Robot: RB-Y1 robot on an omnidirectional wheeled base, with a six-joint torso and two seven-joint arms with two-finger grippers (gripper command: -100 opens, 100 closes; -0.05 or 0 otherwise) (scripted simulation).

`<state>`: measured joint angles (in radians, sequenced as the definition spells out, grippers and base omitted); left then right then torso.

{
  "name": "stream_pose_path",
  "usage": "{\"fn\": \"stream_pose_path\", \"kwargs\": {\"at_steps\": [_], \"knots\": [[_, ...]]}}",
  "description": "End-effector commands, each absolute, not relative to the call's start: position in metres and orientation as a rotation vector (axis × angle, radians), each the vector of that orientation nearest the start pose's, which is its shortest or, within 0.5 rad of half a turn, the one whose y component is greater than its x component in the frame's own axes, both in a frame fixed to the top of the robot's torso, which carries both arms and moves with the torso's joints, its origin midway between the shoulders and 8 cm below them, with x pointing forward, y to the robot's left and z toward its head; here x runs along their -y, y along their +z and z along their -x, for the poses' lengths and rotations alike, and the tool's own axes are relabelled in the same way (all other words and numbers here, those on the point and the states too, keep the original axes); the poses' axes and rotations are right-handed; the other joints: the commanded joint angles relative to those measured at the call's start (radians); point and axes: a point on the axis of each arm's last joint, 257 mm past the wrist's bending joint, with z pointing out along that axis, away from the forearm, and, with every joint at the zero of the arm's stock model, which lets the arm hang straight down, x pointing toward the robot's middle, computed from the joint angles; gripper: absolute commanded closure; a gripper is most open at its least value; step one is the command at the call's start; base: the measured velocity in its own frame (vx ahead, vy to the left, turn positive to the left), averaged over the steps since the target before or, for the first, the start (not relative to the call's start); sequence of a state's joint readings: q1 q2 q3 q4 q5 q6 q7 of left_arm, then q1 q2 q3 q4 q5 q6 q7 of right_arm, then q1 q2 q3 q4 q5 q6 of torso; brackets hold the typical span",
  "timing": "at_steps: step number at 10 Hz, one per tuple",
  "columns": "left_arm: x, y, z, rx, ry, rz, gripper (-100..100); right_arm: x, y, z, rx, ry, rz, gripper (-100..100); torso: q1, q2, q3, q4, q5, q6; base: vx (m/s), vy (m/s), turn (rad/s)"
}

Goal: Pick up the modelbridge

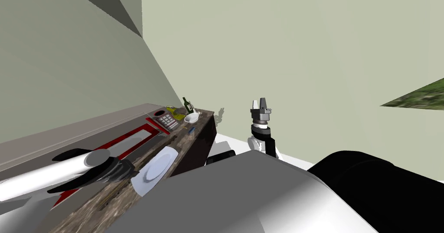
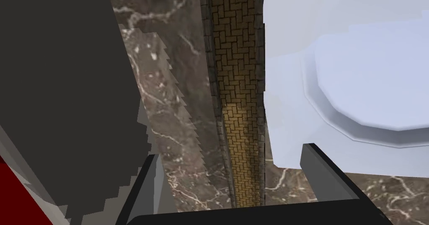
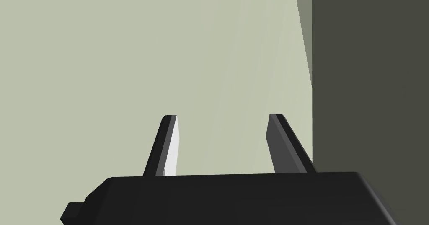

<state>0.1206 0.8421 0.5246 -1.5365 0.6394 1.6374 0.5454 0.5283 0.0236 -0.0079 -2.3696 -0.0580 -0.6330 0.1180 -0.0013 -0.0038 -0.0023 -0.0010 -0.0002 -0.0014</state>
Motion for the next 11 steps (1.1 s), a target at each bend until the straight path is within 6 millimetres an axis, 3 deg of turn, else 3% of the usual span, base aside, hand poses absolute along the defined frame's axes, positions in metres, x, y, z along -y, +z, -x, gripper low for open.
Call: {"fn": "stream_pose_path", "kwargs": {"at_steps": [1, 4, 7, 8, 9, 11], "knots": [[-0.617, -0.300, -0.239, -0.803, -0.017, 2.804, -100, 0.286, 0.077, -0.295, -0.444, 1.242, -0.512, 0, 0.000, 0.000, 0.000, 0.000, 0.000, 0.000, 0.057, -0.009, -0.059], [-0.612, -0.301, -0.214, -0.713, 0.074, 2.916, -100, 0.286, 0.077, -0.295, -0.444, 1.242, -0.512, 0, 0.000, 0.000, 0.000, 0.000, 0.000, 0.000, 0.081, -0.005, -0.101], [-0.609, -0.302, -0.208, -0.691, 0.095, 2.940, -100, 0.286, 0.077, -0.295, -0.444, 1.242, -0.512, 0, 0.000, 0.001, 0.000, 0.000, 0.000, 0.000, 0.056, -0.004, -0.036], [-0.609, -0.302, -0.207, -0.688, 0.099, 2.944, 0, 0.286, 0.077, -0.295, -0.444, 1.242, -0.512, 0, 0.000, 0.003, 0.002, 0.001, 0.000, -0.001, 0.005, 0.000, 0.001], [-0.610, -0.312, -0.207, -0.689, 0.098, 2.944, -100, 0.286, 0.077, -0.295, -0.444, 1.242, -0.512, 0, 0.000, 0.004, 0.002, 0.001, 0.000, -0.001, 0.006, 0.004, -0.002], [-0.610, -0.322, -0.206, -0.690, 0.098, 2.944, -100, 0.286, 0.077, -0.295, -0.444, 1.242, -0.512, 0, 0.001, 0.005, 0.003, 0.001, 0.000, -0.001, 0.004, 0.007, -0.003]]}}
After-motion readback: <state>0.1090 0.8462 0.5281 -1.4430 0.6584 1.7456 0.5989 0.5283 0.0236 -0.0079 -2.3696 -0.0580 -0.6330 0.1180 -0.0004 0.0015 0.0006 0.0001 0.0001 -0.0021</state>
